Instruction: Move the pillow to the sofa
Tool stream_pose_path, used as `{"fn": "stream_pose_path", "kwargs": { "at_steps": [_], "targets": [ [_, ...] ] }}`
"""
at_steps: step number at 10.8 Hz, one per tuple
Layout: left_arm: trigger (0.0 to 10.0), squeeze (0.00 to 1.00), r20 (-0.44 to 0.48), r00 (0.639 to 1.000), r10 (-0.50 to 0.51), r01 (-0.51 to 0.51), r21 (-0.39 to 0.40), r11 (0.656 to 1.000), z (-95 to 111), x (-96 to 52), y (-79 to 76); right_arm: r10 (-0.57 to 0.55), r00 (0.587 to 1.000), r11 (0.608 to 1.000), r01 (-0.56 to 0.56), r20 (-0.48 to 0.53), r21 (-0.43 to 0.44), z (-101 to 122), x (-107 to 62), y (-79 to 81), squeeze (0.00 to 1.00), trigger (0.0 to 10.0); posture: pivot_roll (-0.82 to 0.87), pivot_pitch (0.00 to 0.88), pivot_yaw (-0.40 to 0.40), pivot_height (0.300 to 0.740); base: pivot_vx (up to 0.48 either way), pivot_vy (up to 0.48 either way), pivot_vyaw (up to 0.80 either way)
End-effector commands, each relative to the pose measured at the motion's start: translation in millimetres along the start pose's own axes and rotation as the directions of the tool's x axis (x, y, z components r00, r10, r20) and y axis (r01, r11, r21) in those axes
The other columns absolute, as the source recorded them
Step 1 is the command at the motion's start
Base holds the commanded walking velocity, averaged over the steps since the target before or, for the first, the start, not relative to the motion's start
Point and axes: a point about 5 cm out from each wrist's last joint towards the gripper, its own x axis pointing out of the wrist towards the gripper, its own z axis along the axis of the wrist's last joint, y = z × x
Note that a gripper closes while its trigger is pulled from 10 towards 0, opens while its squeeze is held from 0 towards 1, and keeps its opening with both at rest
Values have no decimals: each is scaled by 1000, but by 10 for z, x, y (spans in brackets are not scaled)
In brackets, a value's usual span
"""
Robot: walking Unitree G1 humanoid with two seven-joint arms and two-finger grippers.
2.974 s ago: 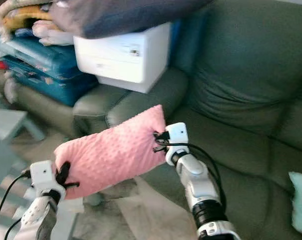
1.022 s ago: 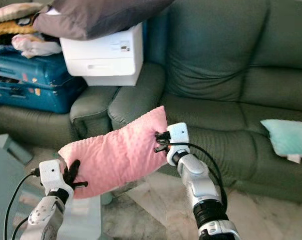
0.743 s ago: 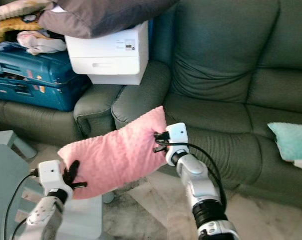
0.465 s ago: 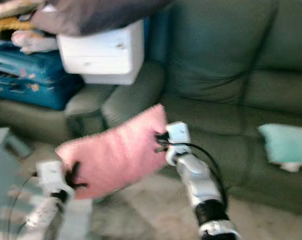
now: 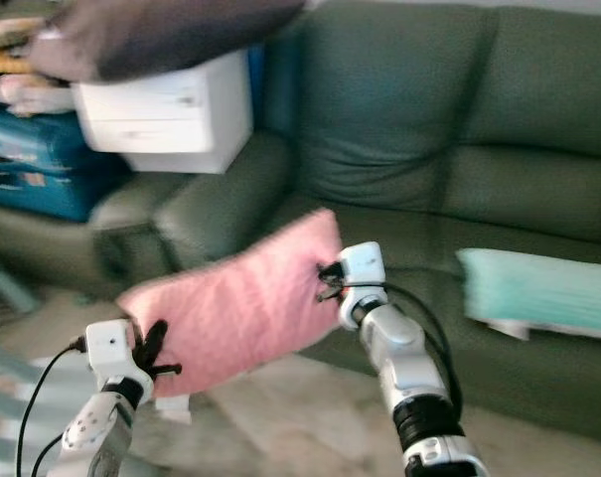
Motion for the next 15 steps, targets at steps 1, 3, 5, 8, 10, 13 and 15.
{"fn": "stream_pose_path", "kwargs": {
  "at_steps": [1, 3, 5, 8, 10, 13, 15],
  "targets": [
    [10000, 0, 38, 999, 25, -25, 2, 1000, 81, -5, 93, 30, 999, 1000, -30, 26, -6, 72, 55, 89, 0, 10000, -199, 36, 46, 740, 0, 0, 0],
    [10000, 0, 65, 997, 35, -32, -36, 999, 126, -4, 134, 28, 999, 1000, -28, 27, -9, 74, 53, 82, 0, 10000, -201, 37, 47, 740, 146, 0, 0],
    [10000, 0, 70, 997, 30, -26, -66, 997, 130, -16, 146, 26, 999, 1000, -26, 28, -10, 77, 51, 73, 0, 10000, -205, 39, 48, 740, 418, 0, 0],
    [10000, 0, 54, 997, 61, -56, -88, 995, 102, -16, 175, 24, 999, 1000, -23, 30, -10, 79, 45, 61, 0, 10000, -209, 40, 46, 740, 350, 239, 0],
    [10000, 0, 51, 995, 80, -75, -88, 993, 96, -10, 186, 23, 999, 1000, -23, 29, -13, 80, 41, 51, 0, 10000, -210, 42, 45, 740, 0, 197, 0],
    [10000, 0, 20, 995, 100, -98, -89, 991, 62, 6, 199, 23, 999, 1000, -23, 31, -14, 85, 36, 53, 0, 10000, -211, 45, 45, 740, 0, 0, 0],
    [10000, 0, 21, 995, 101, -99, -71, 993, 76, 25, 206, 20, 999, 1000, -19, 31, -15, 90, 44, 61, 0, 10000, -209, 46, 45, 740, 0, 0, 0]
  ]
}}
